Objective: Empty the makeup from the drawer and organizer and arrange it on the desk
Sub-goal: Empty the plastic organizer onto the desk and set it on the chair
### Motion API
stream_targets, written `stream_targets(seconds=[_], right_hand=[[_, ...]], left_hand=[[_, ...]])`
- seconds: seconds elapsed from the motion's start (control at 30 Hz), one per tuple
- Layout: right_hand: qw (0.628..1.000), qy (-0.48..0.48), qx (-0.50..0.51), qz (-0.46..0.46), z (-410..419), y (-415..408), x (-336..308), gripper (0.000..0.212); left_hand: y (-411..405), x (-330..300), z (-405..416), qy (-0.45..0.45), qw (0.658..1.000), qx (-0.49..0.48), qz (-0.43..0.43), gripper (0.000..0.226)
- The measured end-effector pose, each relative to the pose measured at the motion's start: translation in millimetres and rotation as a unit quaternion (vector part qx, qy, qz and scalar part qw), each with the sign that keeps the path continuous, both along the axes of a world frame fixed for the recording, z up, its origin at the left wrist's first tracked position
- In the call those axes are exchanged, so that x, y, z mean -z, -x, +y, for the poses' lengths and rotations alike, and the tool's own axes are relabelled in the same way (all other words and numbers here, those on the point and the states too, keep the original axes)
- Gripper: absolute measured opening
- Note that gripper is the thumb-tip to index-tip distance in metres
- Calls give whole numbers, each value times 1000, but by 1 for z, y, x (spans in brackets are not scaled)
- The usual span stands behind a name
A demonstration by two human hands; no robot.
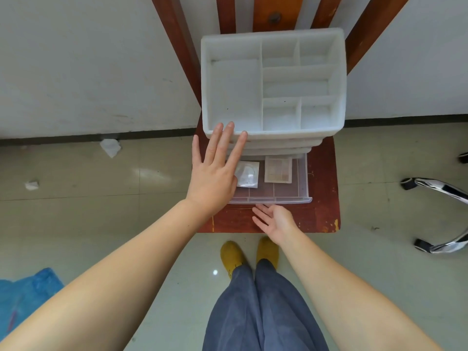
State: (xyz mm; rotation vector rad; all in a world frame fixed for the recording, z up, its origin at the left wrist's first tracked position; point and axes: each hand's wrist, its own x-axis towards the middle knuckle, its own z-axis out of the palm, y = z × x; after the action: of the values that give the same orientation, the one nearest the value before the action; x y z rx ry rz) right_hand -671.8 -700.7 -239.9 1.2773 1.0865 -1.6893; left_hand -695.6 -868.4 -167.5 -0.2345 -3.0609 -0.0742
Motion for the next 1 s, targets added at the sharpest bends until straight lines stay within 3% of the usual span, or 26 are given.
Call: stream_targets(seconds=[0.07, 0.13, 0.23, 0.27, 0.33, 0.4, 0.43, 0.5, 0.67, 0.73, 0.8, 0.87, 0.93, 1.0], right_hand=[[985, -22, -172, -2, 4, 6, -18, 39], [927, -50, -370, 34, 10, 19, -37, 33], [840, -131, -478, 223, 20, 45, -50, 29], [786, -186, -508, 297, 23, 54, -46, 28], [606, -292, -632, 385, 28, 70, -26, 36], [445, -331, -731, 396, 32, 82, -1, 52], [394, -339, -759, 391, 33, 87, 8, 57], [345, -350, -782, 384, 34, 95, 23, 64], [295, -377, -785, 394, 34, 100, 30, 62], [305, -365, -781, 404, 37, 95, 27, 60], [349, -346, -771, 404, 40, 91, 16, 63], [416, -331, -746, 401, 43, 88, -1, 65], [481, -320, -707, 407, 49, 84, -20, 68], [520, -296, -680, 423, 57, 78, -40, 73]], left_hand=[[-4, -1, -2, -2, 999, 40, 20, 73], [-16, 7, 2, -27, 988, 150, 11, 59], [-27, 32, 13, -89, 961, 220, -142, 46], [-26, 42, 17, -100, 958, 187, -194, 45], [-16, 62, 24, -115, 959, 79, -248, 47], [-2, 78, 31, -110, 958, -1, -263, 60], [5, 85, 34, -82, 960, -15, -267, 68], [14, 97, 36, -9, 960, -27, -278, 82], [22, 112, 29, 101, 958, 2, -269, 80], [21, 112, 27, 90, 962, 17, -256, 77], [20, 103, 25, 59, 961, 2, -271, 83], [19, 88, 26, 1, 958, -25, -284, 87], [15, 68, 25, -56, 954, -44, -290, 86], [5, 48, 21, -105, 950, -55, -288, 77]])
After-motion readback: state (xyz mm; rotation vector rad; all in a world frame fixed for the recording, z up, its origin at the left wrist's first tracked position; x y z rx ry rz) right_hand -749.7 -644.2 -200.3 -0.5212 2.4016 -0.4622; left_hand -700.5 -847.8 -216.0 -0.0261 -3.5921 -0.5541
